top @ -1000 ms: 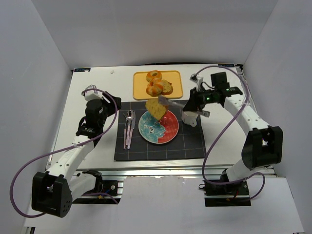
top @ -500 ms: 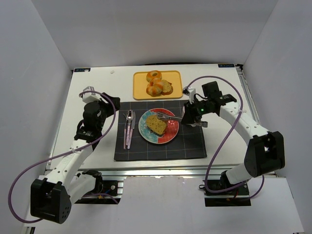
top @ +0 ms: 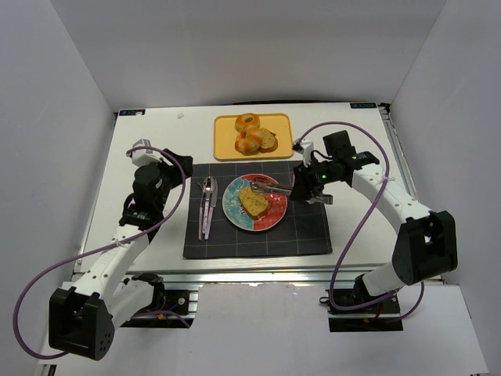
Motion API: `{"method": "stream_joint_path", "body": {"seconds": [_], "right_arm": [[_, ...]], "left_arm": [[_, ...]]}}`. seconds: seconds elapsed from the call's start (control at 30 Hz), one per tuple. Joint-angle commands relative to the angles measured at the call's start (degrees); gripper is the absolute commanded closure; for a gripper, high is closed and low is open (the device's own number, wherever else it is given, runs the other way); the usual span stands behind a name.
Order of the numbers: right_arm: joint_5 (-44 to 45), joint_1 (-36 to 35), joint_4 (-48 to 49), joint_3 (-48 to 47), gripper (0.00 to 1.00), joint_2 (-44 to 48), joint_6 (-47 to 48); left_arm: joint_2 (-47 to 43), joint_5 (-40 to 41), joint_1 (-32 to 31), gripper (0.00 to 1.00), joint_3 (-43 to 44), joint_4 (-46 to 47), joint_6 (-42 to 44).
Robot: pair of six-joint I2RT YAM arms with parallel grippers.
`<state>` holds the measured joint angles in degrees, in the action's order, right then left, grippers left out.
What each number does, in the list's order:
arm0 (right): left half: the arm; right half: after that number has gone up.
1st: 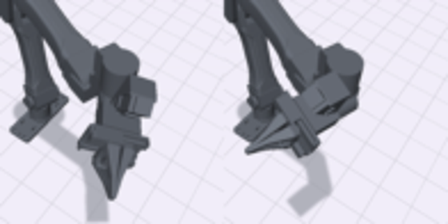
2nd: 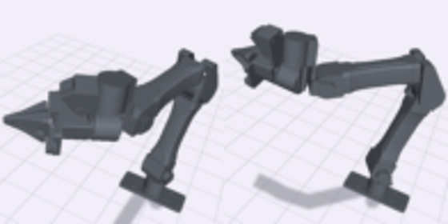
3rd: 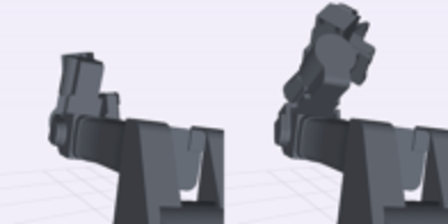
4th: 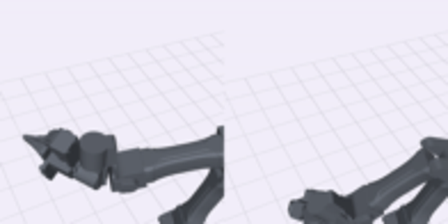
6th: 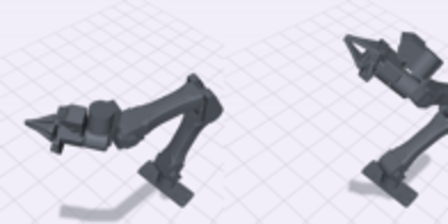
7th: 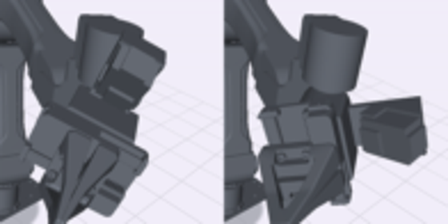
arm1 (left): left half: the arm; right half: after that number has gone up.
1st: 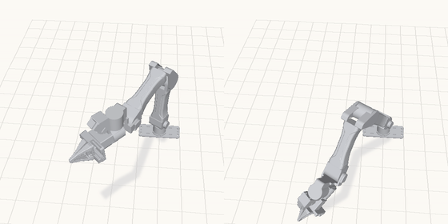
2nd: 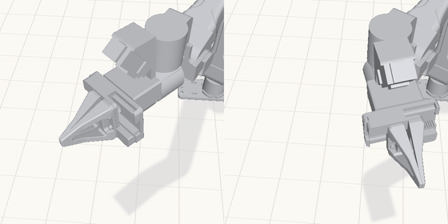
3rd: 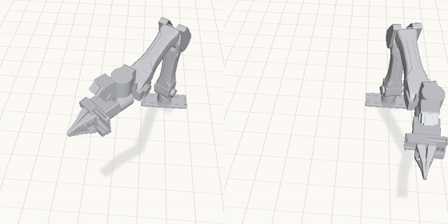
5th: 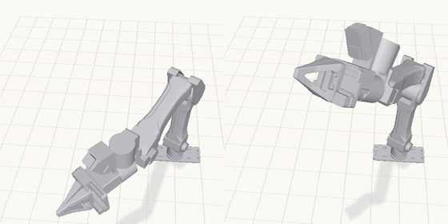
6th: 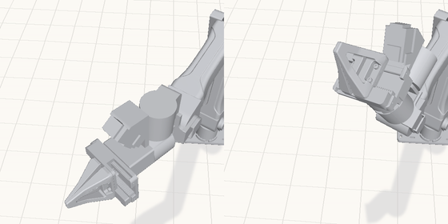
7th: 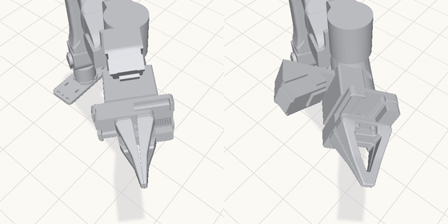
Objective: Place the bread
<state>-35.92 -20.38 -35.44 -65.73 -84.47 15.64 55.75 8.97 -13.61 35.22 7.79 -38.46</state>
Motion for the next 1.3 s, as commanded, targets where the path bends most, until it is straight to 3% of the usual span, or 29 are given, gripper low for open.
{"method": "stream_joint_path", "body": {"seconds": [0.0,0.07,0.17,0.3,0.43,0.57,0.63,0.7,0.87,0.97,1.07,1.1,1.27], "right_arm": [[-0.5,-0.4,2.3,-2.3,0.57,1.6,0.4],[-0.7,-0.3,2.4,-3.1,0.57,1.8,0.3],[-1.5,-0.3,2.7,-5.2,0.65,2.4,0.4],[0.7,0.5,4.8,-8.8,0.84,3.5,0.1],[4.5,7.3,10.1,-10.6,1.00,4.0,-3.1],[11.0,16.8,17.3,-8.2,1.00,3.5,-7.5],[17.7,21.7,21.5,-2.5,1.00,4.0,-8.3],[24.9,23.5,27.2,1.6,1.00,4.5,-8.5],[29.3,27.2,34.6,12.5,1.00,2.1,-7.8],[31.0,28.3,37.7,15.3,0.95,-0.3,-9.0],[31.4,28.6,38.9,16.3,0.73,-2.4,-9.1],[31.3,28.6,39.0,16.9,0.55,-3.1,-9.0],[28.7,29.1,36.1,16.3,0.36,-8.0,-6.2]], "left_arm": [[-0.9,-0.5,0.3,0.26,-0.1,0.9,-0.1],[-0.9,-0.5,0.3,0.26,0.1,0.8,-0.1],[-0.9,-0.6,0.3,0.26,0.3,1.0,-0.1],[-0.5,-1.0,0.3,0.26,0.7,1.4,-0.1],[0.5,-2.0,0.3,0.27,1.5,2.0,0.1],[1.8,-3.3,0.3,0.28,1.8,2.8,0.1],[2.2,-4.1,0.3,0.29,1.7,3.5,0.0],[2.6,-4.7,0.3,0.30,1.8,4.0,0.0],[3.7,-5.6,0.3,0.31,2.2,4.6,0.0],[4.5,-6.1,0.3,0.31,2.8,4.7,0.0],[5.0,-6.5,0.3,0.30,2.8,5.1,-0.2],[5.1,-6.7,0.3,0.30,2.6,5.6,-0.5],[6.0,-8.4,0.3,0.25,1.9,7.1,-1.9]]}}
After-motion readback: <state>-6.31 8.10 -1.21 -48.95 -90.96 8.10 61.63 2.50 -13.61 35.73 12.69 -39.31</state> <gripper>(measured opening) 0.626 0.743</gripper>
